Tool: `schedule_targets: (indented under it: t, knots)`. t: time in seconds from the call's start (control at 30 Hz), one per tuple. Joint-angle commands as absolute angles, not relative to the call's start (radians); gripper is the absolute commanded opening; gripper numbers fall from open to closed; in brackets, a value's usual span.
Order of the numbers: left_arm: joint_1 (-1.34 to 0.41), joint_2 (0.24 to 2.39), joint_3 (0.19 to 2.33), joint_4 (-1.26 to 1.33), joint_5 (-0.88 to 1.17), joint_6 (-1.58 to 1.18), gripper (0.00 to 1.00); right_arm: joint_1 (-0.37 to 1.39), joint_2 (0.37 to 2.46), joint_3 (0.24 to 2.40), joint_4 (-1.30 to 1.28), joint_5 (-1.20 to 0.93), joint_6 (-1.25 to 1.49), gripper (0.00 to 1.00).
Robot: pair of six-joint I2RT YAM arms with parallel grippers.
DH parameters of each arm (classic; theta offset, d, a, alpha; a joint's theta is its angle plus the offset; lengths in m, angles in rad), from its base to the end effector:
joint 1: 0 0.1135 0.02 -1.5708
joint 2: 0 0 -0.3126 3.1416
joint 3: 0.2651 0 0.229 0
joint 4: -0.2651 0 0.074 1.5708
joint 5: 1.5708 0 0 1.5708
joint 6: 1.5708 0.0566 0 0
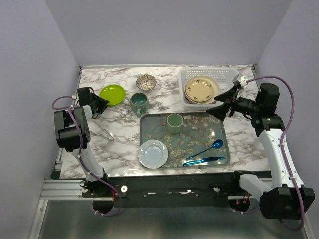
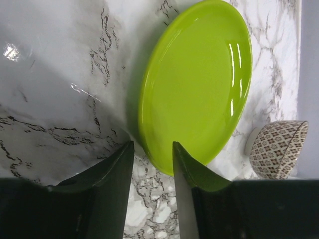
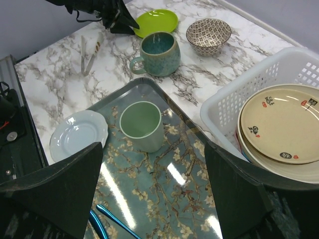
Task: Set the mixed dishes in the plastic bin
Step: Pick up the plate at the center of the board.
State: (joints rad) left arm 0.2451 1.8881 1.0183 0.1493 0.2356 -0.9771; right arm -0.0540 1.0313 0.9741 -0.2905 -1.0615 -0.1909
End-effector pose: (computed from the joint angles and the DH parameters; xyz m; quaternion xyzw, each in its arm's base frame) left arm 0.3941 0.0849 0.1952 -0.4794 0.7688 -0.2466 0.3442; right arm 0.1814 0.0397 0.3944 -0.3382 0.6846 0.3509 0.5421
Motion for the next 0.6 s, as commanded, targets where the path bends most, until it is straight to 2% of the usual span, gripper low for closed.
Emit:
schedule_targets:
  t: [0.0, 0.17, 0.33, 0.57]
  knots:
    - [0.259, 1.937, 1.022, 0.144, 0.209, -0.969, 0.36, -0.057, 1.037, 0.979, -0.308, -1.069, -0.19, 0.9]
    - [0.267, 1.942, 1.016, 0.164, 0.218, -0.973, 0.26, -0.058, 1.04, 0.979, -0.308, -1.068, -0.189, 0.9]
    - [0.284, 1.913, 1.003, 0.193, 0.235, -0.983, 0.11, -0.057, 1.042, 0.979, -0.308, -1.068, -0.19, 0.9]
    - [0.322, 1.841, 0.966, 0.247, 0.282, -1.011, 0.0, -0.058, 1.039, 0.979, -0.308, -1.068, -0.189, 0.9]
